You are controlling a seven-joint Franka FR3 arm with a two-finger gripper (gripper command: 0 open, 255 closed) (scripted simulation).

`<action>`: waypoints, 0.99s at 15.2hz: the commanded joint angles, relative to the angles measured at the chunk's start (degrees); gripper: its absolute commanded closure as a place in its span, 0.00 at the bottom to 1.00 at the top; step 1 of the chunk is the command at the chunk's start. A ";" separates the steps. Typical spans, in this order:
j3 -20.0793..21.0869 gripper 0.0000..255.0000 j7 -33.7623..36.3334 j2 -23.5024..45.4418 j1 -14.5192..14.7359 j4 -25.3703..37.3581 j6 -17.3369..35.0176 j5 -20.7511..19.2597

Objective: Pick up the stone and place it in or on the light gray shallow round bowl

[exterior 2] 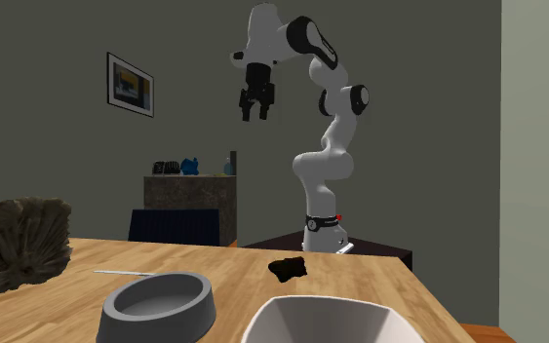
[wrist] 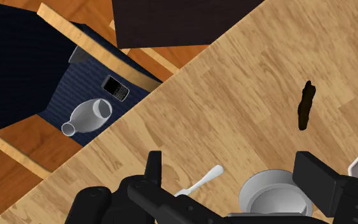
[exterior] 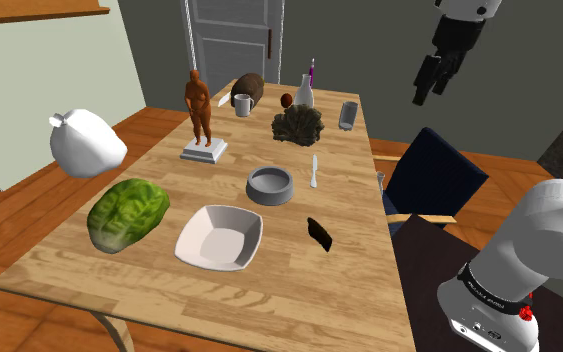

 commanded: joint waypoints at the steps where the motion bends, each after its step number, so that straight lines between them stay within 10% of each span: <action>1: 0.00 0.00 0.00 0.00 0.00 0.00 0.00 0.00; 15: 1.72 0.00 5.52 4.05 4.20 -21.77 26.37 10.03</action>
